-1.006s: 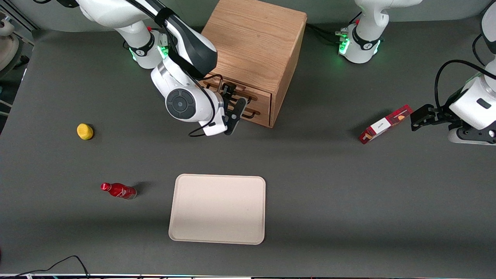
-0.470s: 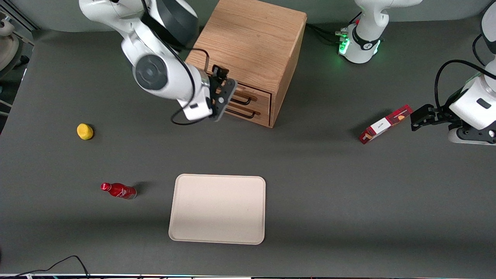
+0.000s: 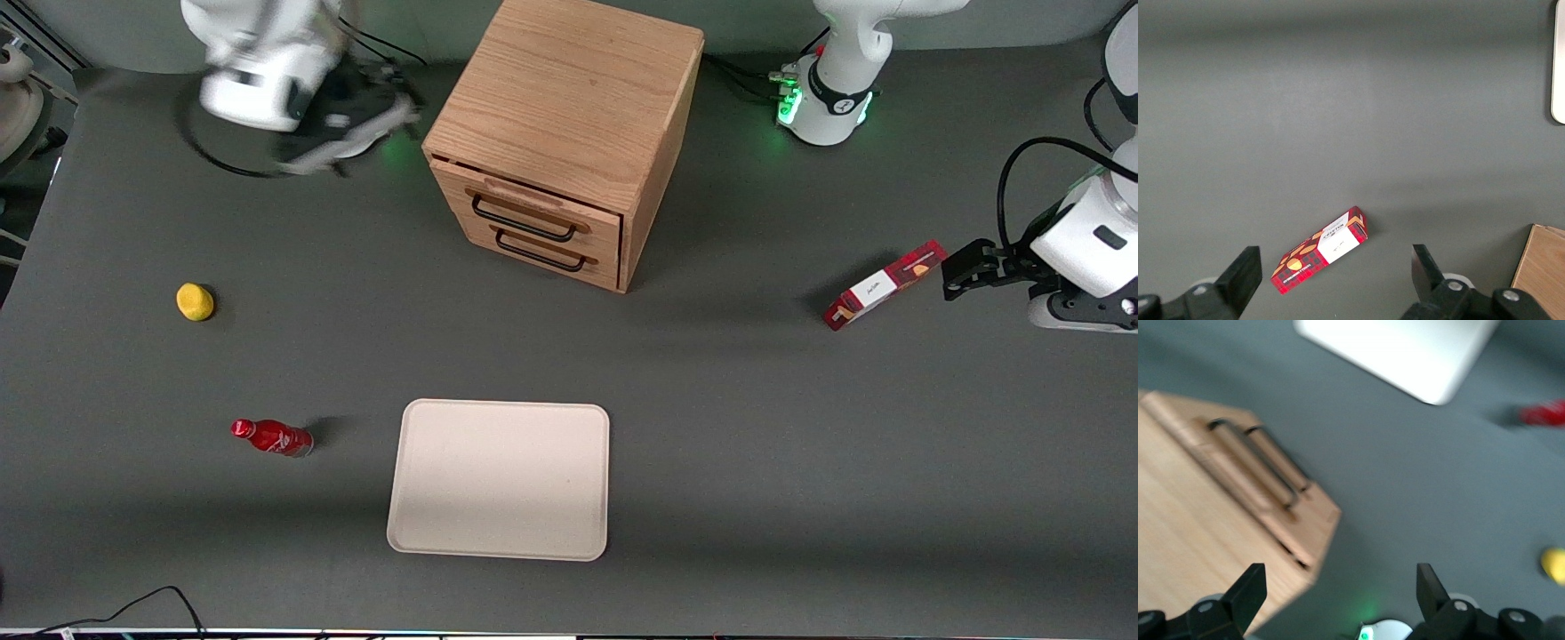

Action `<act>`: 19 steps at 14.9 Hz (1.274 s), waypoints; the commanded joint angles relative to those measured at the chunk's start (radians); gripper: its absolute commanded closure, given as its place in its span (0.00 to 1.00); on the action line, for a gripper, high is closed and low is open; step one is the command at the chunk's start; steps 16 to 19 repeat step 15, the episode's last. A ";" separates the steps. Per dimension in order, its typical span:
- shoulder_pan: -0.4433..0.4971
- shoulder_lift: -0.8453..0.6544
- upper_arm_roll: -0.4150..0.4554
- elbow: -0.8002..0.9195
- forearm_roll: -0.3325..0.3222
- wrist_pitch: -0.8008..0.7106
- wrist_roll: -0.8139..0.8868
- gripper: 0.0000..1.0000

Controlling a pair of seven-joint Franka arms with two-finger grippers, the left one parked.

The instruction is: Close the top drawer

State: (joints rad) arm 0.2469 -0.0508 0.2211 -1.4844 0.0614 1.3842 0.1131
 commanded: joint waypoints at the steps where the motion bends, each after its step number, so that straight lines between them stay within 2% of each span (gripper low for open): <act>1: -0.003 -0.075 -0.187 -0.033 -0.022 -0.016 0.025 0.00; 5: -0.003 -0.104 -0.394 -0.138 -0.021 0.027 0.017 0.00; 6: -0.004 -0.104 -0.410 -0.189 -0.028 0.070 0.016 0.00; 8: -0.005 -0.141 -0.408 -0.320 -0.090 0.209 0.016 0.00; 9: -0.005 -0.159 -0.410 -0.359 -0.097 0.239 0.013 0.00; 13: -0.005 -0.108 -0.433 -0.278 -0.120 0.233 -0.071 0.00; 15: -0.003 -0.080 -0.465 -0.241 -0.106 0.231 -0.084 0.00; 19: -0.003 -0.080 -0.465 -0.241 -0.106 0.231 -0.084 0.00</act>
